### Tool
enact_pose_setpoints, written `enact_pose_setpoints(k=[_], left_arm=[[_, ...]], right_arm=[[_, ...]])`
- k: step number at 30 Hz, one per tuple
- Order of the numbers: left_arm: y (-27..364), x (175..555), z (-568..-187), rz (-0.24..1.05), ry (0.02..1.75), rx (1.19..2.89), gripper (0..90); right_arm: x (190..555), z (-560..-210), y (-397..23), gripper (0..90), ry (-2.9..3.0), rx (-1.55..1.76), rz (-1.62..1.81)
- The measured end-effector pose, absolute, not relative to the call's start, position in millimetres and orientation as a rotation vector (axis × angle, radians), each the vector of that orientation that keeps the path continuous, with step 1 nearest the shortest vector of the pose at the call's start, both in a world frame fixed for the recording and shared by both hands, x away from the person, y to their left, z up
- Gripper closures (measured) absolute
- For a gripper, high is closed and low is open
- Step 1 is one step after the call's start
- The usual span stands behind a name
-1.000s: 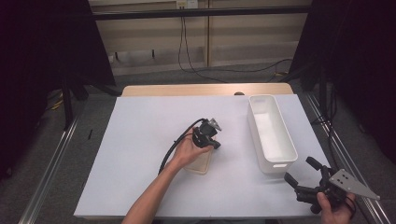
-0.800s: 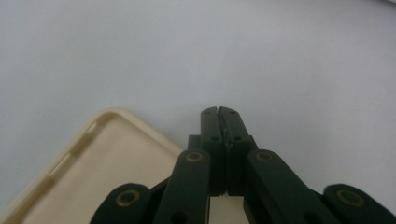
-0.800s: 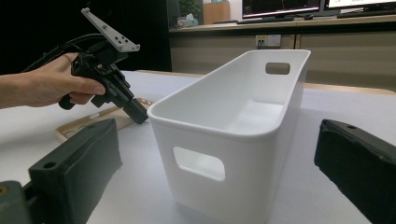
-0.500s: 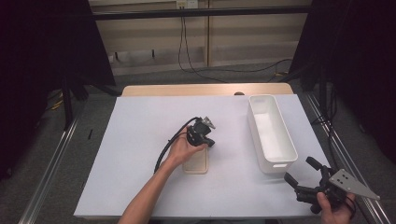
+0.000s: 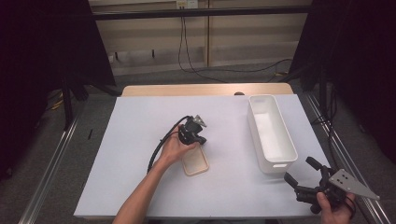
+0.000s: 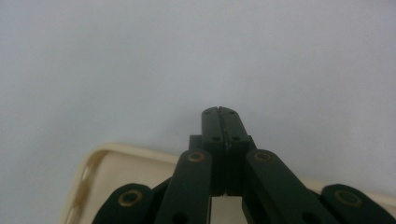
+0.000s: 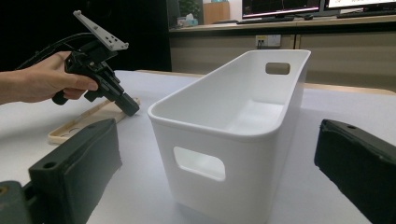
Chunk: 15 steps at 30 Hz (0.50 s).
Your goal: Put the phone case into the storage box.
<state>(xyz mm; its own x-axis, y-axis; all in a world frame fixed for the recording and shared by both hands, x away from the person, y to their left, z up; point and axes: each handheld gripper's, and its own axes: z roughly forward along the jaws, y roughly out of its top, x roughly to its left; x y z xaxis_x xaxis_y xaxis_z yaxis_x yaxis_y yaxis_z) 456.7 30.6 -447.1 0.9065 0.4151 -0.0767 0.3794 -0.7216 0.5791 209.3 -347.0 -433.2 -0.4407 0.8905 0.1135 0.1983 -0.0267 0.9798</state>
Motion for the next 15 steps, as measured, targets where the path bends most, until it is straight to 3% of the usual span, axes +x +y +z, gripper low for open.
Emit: enact_pose_setpoints(k=[15], left_arm=[[52,463,-448,0.096,0.622,2.439,90.0]], right_arm=[[209,-433,-347,0.2,1.667,1.150,1.511]])
